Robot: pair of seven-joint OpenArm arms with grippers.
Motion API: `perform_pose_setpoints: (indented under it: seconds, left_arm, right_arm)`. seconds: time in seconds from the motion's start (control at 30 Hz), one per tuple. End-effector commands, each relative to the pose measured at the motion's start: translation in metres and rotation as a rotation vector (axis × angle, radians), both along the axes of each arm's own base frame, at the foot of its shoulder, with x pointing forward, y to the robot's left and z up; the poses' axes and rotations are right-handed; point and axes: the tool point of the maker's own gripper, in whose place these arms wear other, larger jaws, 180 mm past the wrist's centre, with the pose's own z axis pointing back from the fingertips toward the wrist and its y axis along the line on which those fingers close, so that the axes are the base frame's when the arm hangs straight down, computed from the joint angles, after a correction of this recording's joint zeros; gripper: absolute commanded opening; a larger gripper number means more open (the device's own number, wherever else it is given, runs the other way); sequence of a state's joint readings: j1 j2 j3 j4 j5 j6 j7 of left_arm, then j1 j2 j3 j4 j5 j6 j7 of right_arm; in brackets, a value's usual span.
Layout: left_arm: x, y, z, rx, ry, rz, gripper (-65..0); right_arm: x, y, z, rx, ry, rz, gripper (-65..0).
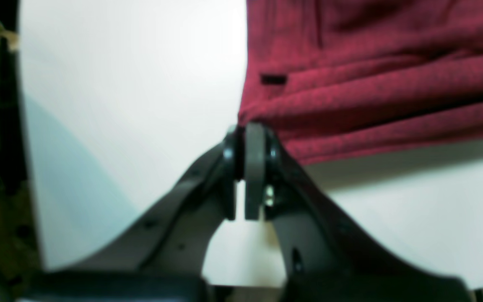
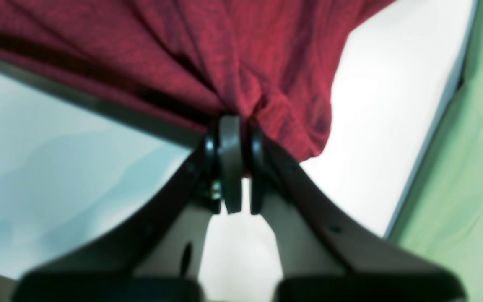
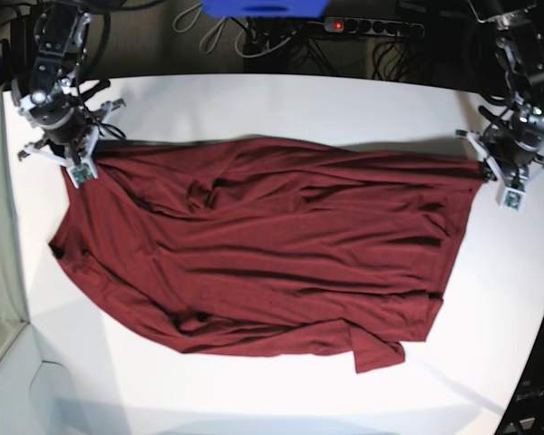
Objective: Layout the t-shirt on the table in an organized manner, then fold the t-shirt properly
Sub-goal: 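Pull the shirt edge with both grippers apart and toward the robot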
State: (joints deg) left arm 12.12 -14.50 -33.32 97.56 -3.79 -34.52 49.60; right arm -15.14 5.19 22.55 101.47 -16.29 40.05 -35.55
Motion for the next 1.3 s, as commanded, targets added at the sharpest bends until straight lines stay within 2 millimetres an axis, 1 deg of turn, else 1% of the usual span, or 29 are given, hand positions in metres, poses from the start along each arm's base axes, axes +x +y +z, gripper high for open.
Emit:
perform_pose_setpoints:
  seconds: [0.0, 0.1, 0.2, 0.37, 0.47, 0.57, 0.63, 0.73, 0.87, 0.93, 1.0, 1.07, 1.27]
  left_arm:
    - [0.005, 0.006, 0.01, 0.017, -0.033, -0.001, -64.7]
    - [0.002, 0.006, 0.007, 0.017, -0.023, 0.001, -64.7]
    - [-0.003, 0.01, -0.003, 0.01, 0.009, 0.012, -64.7]
    - [-0.012, 0.012, -0.013, 0.003, 0.042, 0.019, -64.7]
    - [-0.017, 0.01, -0.014, -0.001, 0.049, 0.017, -64.7]
    - [-0.023, 0.011, -0.018, 0.001, 0.064, 0.015, -64.7]
    - [-0.028, 0.011, -0.02, 0.002, 0.077, 0.015, -64.7]
    - [-0.031, 0.014, -0.021, 0.013, 0.086, 0.013, -64.7]
    - [-0.03, 0.017, -0.018, 0.021, 0.083, 0.01, -64.7]
    - [-0.03, 0.017, -0.019, 0.024, 0.086, 0.01, -64.7]
    - [-0.036, 0.017, -0.022, 0.025, 0.101, 0.01, -64.7]
    - [-0.039, 0.017, -0.023, 0.021, 0.107, 0.01, -64.7]
    - [-0.038, 0.015, -0.024, 0.018, 0.106, 0.006, -64.7]
  right_arm:
    - [0.006, -0.005, 0.01, -0.016, -0.033, 0.006, -65.0]
    - [0.005, -0.005, 0.009, -0.017, -0.029, 0.005, -65.0]
    - [0.005, -0.006, 0.008, -0.019, -0.026, 0.005, -65.0]
    - [-0.004, -0.006, 0.004, -0.02, -0.008, 0.008, -65.0]
    - [-0.012, -0.006, 0.001, -0.02, 0.009, 0.009, -65.0]
    - [-0.013, -0.006, 0.0, -0.02, 0.013, 0.008, -65.0]
    - [-0.02, -0.016, -0.001, -0.031, 0.021, -0.021, -65.0]
    - [-0.023, -0.025, 0.001, -0.039, 0.019, -0.044, -65.0]
    - [-0.026, -0.025, 0.0, -0.04, 0.026, -0.045, -65.0]
    - [-0.028, -0.029, 0.0, -0.044, 0.027, -0.057, -65.0]
    - [-0.029, -0.032, 0.001, -0.047, 0.027, -0.065, -65.0]
    - [-0.036, -0.036, -0.001, -0.051, 0.04, -0.078, -65.0]
    - [-0.04, -0.037, -0.003, -0.05, 0.047, -0.085, -65.0]
